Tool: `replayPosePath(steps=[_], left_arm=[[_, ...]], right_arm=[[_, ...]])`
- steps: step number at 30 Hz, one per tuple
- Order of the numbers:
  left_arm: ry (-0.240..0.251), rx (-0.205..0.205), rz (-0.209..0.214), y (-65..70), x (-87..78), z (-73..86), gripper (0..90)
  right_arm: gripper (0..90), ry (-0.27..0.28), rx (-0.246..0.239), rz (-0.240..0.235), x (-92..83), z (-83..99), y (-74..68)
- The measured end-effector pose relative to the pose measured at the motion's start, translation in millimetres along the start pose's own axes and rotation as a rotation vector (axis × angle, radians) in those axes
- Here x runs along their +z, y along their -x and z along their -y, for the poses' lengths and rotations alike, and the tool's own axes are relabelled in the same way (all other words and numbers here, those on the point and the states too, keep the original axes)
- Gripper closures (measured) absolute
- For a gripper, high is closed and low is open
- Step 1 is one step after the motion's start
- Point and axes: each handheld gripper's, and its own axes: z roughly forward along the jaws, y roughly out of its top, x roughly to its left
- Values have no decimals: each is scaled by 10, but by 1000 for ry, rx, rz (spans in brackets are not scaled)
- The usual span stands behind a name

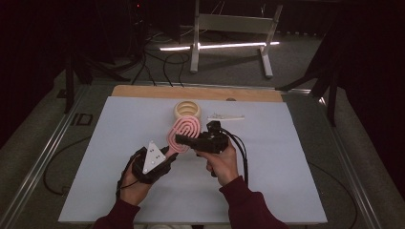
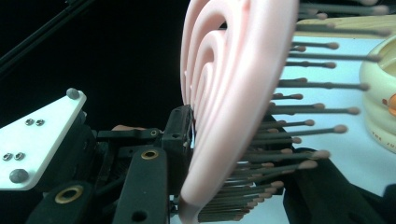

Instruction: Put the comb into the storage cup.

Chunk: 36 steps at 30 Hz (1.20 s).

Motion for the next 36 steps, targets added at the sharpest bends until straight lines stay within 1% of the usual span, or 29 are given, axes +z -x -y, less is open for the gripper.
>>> replayPosePath(steps=[4, 9, 12, 14, 15, 16, 19, 21, 22, 25, 27, 28, 32, 34, 36], left_arm=[[-1, -10, -6, -11, 0, 0, 609], [5, -50, 1, -45, -3, 5, 489], [8, -67, 0, -67, -10, 16, 440], [14, -73, 1, -71, -14, 18, 395], [24, -79, -1, -82, -32, 16, 395], [29, -79, -6, -84, -39, 15, 352], [43, -89, -9, -91, -62, 11, 281], [50, -97, -14, -89, -76, 4, 266], [55, -99, -18, -88, -87, -1, 232], [66, -108, -18, -94, -109, -13, 192], [73, -116, -24, -104, -131, -20, 192], [74, -118, -29, -105, -134, -19, 153], [72, -122, -46, -121, -155, -14, 106], [71, -125, -42, -145, -171, -14, 61], [73, -137, -39, -178, -189, -10, 22]], right_arm=[[628, -7, -4, 5, 5, 4, -1], [629, -11, -10, 9, 10, 6, -11], [630, -6, -11, 8, 13, 7, -14], [630, -5, -10, 8, 13, 7, -16], [630, -4, -10, 9, 14, 6, -20], [630, -3, -10, 8, 13, 5, -22], [630, 1, -13, 11, 9, 0, -25], [630, 1, -12, 12, 7, -3, -26], [630, -2, -13, 10, 5, -6, -26], [630, -3, -18, 16, 0, -10, -29], [631, -2, -21, 17, -3, -12, -29], [630, 1, -20, 18, -20, -18, -32], [631, 6, -25, 29, -48, -38, -24], [631, 6, -26, 30, -60, -47, -20], [631, 8, -32, 38, -72, -59, -16]])
